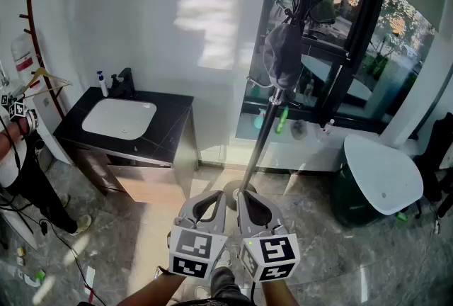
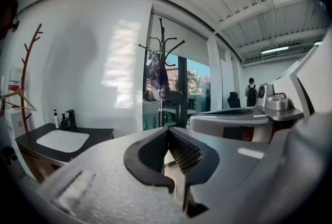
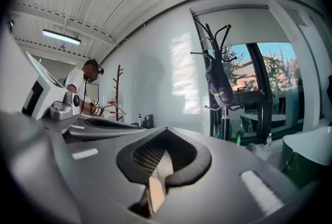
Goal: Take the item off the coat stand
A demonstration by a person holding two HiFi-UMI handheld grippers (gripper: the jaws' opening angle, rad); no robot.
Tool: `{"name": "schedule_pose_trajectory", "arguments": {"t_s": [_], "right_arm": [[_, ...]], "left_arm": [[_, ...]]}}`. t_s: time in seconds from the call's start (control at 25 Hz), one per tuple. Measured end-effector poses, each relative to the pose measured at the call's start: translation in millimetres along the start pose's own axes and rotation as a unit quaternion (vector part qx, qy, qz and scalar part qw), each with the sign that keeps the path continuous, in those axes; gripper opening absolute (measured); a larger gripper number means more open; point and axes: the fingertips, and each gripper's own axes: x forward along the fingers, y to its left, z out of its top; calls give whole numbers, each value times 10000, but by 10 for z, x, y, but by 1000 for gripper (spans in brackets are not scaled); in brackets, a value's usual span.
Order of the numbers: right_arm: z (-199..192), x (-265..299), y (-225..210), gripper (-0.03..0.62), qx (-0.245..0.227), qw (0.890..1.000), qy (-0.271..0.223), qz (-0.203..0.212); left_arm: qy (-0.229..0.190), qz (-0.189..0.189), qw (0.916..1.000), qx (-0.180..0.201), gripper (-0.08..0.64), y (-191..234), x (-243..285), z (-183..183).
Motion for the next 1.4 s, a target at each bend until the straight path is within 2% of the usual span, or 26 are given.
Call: {"name": "schedule_pose_trajectory", "arguments": {"t_s": [0.72,1.4], "right_arm": [[-37,504,-281,6,-29,9999,154,-16],[309,1297,-1065,6,-123,9994,-37,-330]], "left_arm": [[71,-18,10000,-61,-3,252,534,43],[108,-181,9997,-90,-3,555,1589,331]]}}
